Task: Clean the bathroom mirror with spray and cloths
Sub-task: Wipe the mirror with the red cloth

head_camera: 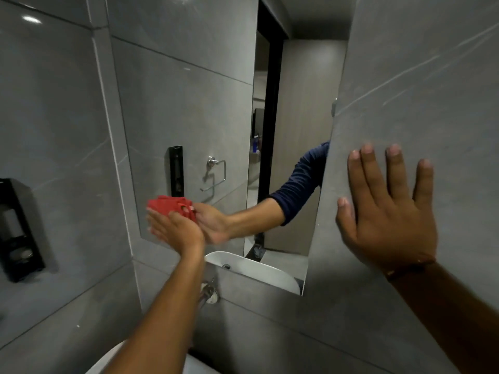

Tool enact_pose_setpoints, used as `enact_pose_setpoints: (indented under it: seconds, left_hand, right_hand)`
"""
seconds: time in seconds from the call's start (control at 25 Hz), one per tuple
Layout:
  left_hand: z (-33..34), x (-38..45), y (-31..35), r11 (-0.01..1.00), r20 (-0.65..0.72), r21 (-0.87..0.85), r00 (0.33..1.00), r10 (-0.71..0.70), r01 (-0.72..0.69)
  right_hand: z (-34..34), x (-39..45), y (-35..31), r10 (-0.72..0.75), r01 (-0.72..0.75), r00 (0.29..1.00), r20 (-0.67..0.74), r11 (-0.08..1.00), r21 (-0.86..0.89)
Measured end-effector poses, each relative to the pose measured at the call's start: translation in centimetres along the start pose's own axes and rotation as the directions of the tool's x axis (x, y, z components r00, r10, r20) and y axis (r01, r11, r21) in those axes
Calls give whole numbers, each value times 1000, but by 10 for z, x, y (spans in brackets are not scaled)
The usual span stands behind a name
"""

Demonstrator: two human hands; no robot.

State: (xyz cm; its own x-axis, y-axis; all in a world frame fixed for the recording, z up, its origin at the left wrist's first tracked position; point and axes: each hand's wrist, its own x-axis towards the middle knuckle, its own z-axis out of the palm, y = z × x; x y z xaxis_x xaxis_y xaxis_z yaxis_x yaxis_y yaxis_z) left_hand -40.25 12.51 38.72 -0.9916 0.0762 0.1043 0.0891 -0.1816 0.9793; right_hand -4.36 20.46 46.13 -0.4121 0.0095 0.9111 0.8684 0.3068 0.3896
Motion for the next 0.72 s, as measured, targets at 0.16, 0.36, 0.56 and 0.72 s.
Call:
enact_pose_setpoints:
  seconds: [0.16,0.36,0.56,0.72]
  left_hand:
    - [27,-199,19,944,208,-13,922,325,-330]
    - [8,-199,-56,65,643,-74,3,766,-995]
    - [-33,6,-71,-316,627,-127,-323,709,-940]
    - [-56,129,-81,188,542,75,198,817,-979]
  right_hand:
    - [-5,0,3,12,-14,999,45,998,54]
    - [-6,-3,9,-27,29,999,-44,998,64]
    - [10,-8,6,-12,12,997,-80,1000,-1]
    - [23,-10,11,-14,15,1000,-25,999,38]
